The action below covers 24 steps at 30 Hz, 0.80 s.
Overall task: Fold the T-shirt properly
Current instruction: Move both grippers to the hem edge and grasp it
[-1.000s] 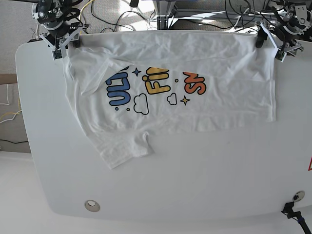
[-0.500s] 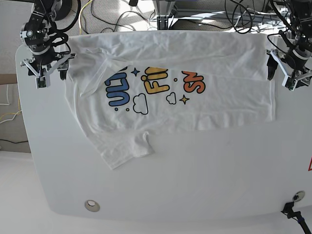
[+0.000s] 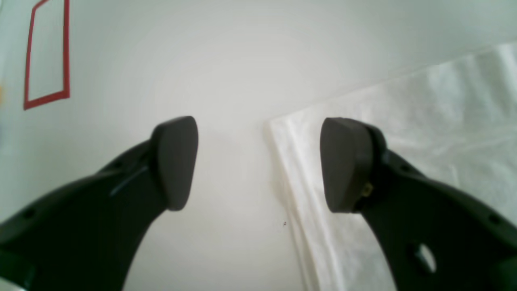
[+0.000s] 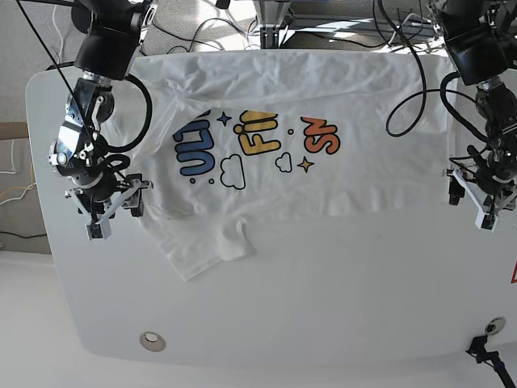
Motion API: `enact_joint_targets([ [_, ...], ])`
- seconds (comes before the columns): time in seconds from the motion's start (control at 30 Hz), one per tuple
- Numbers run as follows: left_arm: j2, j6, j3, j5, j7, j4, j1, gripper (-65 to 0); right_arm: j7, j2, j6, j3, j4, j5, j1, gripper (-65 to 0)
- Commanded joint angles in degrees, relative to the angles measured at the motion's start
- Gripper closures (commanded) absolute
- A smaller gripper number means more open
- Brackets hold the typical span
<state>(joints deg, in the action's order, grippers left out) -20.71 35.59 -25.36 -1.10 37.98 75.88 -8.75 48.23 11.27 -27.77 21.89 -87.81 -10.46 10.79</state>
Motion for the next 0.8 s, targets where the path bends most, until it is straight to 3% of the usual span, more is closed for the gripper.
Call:
enact_joint_targets([
  [0.0, -1.14, -0.12, -0.26, -0.52, -1.27, -1.55, -2.10, -45.0, -2.47, 1.17, 0.12, 0.13, 4.43, -0.31, 3.24, -36.3],
  [0.23, -1.22, -0.03, -0.26, -0.70, -1.36, -13.77, -7.38, -45.0, -9.50, 3.37, 0.12, -3.47, 20.07, 1.98, 11.85, -36.3],
  [0.37, -1.22, -0.03, -0.26, -0.79, -4.53, -18.51, -7.55, -45.0, -11.88, 3.37, 0.12, -4.53, 24.56, 4.70, 14.05, -36.3],
  [0.67, -0.96, -0.03, 0.09, -0.52, -6.81, -24.49, -9.05, -44.7, -12.93, 3.55, -0.05, -4.53, 25.26, 4.79, 14.05, -36.3],
  [0.77, -0.96, -0.03, 4.49, -0.79, -6.81, -24.05, -9.05, -41.1, -12.93, 3.46, -0.05, -4.53, 25.26, 4.52, 14.05, -36.2],
])
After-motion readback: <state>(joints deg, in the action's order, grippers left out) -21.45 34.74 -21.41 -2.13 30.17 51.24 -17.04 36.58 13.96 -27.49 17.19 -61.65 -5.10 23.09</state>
